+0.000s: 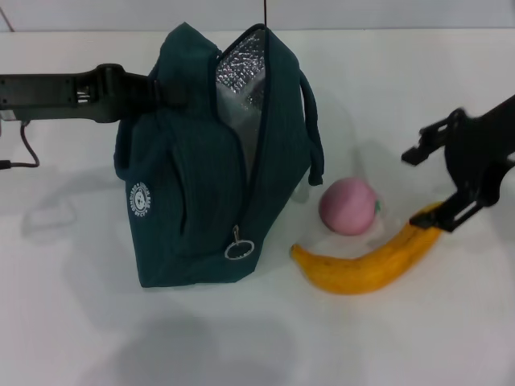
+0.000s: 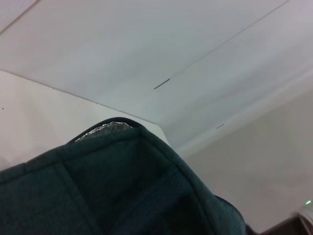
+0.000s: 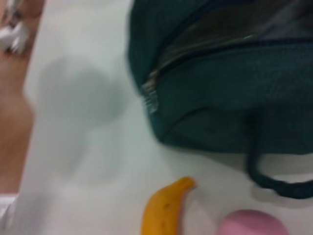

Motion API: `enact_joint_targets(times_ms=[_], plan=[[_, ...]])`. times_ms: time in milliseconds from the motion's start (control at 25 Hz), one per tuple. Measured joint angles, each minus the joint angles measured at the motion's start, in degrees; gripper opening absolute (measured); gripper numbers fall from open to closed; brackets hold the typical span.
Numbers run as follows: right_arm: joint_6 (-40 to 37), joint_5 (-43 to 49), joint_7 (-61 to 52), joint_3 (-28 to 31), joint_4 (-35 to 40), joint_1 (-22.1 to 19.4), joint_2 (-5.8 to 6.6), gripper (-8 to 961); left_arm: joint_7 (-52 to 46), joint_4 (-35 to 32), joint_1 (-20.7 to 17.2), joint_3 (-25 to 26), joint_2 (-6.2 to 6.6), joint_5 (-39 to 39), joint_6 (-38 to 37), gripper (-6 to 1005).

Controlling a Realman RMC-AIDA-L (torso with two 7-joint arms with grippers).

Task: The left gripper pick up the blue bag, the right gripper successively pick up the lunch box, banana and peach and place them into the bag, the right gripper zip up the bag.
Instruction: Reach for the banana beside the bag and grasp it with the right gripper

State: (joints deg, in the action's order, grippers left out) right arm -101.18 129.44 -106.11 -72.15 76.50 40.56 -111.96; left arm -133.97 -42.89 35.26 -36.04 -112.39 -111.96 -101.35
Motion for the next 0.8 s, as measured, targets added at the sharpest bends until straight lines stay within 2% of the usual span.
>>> enact_joint_targets(times_ms=[240,440,640,800], plan=[[-0.4,3.2,4.5,-7.0,-0.3,1.9,-1.31,865,0.3,-0.2,0.3,0.0,0.17,-0.1,0.0,33],[-0.3,5.8,8.0,-9.4,-2.4,2.3,-3.39,879,0.1,0.0,0.0,0.0,0.07,-0.1,-0.3,33],[3.9,6.1,9.5,-14.1,-5.9,1.9,-3.64,877,0.2,0.1,-0.3,0.0,-0.16,0.0,-1.2,33],[6.1,6.0,10.3,-15.3,-7.8,1.9,-3.73,876,0.3,0.1,-0.1,0.1,-0.15,0.0,-1.2,34]])
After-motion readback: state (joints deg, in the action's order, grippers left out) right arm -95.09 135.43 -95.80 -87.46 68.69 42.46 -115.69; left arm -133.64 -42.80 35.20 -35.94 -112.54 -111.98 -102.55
